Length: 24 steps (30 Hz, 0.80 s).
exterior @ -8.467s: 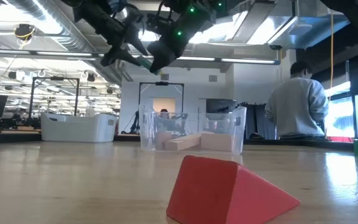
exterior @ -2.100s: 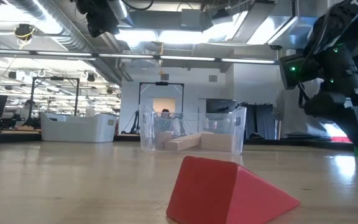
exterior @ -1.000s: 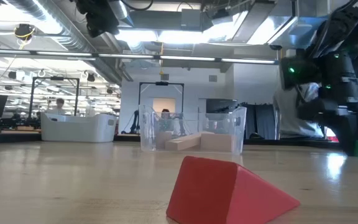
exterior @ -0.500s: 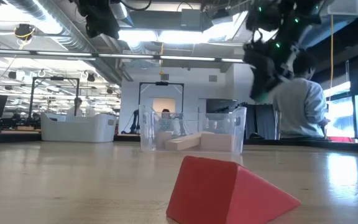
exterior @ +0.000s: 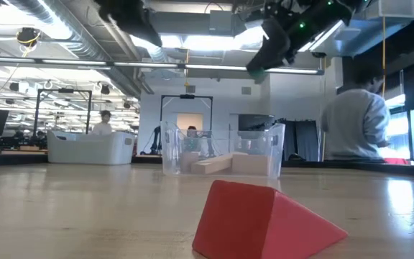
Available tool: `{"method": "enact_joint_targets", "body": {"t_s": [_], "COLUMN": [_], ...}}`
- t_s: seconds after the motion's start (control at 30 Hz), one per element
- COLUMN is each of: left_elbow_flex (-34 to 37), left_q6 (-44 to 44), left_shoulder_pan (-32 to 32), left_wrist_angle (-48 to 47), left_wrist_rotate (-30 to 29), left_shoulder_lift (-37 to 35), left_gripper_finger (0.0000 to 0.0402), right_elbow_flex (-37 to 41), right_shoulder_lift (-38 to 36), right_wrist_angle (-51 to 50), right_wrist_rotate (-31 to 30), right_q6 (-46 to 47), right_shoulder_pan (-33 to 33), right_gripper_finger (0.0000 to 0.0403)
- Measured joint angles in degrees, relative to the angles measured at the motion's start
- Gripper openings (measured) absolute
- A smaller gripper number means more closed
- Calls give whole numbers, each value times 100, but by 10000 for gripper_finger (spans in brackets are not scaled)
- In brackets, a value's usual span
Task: Sort & place blocks by color
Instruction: Put the green block into the white bin
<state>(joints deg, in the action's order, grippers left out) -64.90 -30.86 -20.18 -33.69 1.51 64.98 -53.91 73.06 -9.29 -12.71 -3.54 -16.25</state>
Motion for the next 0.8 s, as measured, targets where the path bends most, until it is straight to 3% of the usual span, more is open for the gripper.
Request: {"method": "enact_joint_targets", "body": {"t_s": [0.3, 0.47, 0.6, 0.8], "left_elbow_flex": [2, 2, 2, 2], "left_q6": [-2917, -3997, -4314, -3680], "left_shoulder_pan": [-55, -31, -5, -7], "left_wrist_angle": [1250, 1661, 1705, 1713], "left_wrist_rotate": [-558, -415, -254, -225], "left_shoulder_lift": [715, 928, 1007, 1007], "left_gripper_finger": [108, 108, 108, 108], "right_elbow_flex": [0, 0, 0, 0], "right_shoulder_lift": [0, -2, -2, -2], "right_wrist_angle": [128, 194, 190, 302], "right_wrist_rotate": [648, 1151, 1329, 1193], "right_q6": [14, 5, 30, 31], "right_shoulder_pan": [-2, -2, 0, -2], "right_gripper_finger": [130, 130, 130, 130]}}
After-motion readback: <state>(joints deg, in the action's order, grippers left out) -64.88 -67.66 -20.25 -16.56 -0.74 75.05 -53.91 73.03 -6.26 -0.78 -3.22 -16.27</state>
